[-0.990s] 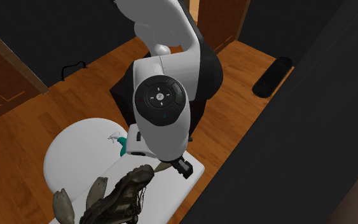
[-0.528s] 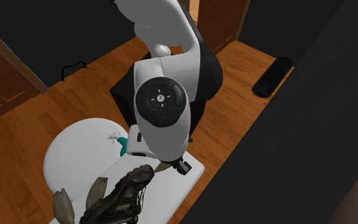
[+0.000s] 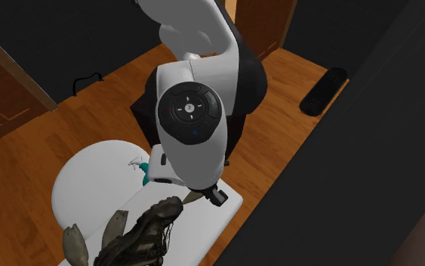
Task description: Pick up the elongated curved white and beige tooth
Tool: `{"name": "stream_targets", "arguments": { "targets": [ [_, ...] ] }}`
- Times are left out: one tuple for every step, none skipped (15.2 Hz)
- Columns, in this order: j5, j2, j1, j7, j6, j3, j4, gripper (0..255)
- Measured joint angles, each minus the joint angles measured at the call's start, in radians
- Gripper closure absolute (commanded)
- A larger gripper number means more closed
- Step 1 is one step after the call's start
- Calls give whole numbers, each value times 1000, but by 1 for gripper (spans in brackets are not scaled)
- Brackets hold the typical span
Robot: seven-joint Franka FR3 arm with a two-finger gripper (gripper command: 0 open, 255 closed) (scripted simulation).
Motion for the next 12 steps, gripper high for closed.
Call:
{"name": "stream_targets", "arguments": {
  "targets": [
    [1, -1, 0, -2, -11, 0, 11, 255],
    [3, -5, -1, -3, -23, 1, 18, 255],
    [5, -7, 0, -5, -38, 2, 32, 255],
    [3, -4, 3, -4, -51, 2, 49, 255],
    [4, -4, 6, -3, -67, 3, 64, 255],
    [5, -7, 5, -5, -78, 4, 73, 255],
    [6, -8, 6, -5, -90, 4, 85, 255],
    [3, -3, 10, -5, -107, 4, 106, 255],
    [4, -3, 12, -4, -120, 5, 119, 255],
    [3, 0, 15, -3, -132, 5, 133, 255],
    [2, 2, 17, -3, -146, 6, 149, 255],
    [2, 1, 17, -5, -154, 6, 157, 255]
  ]
}}
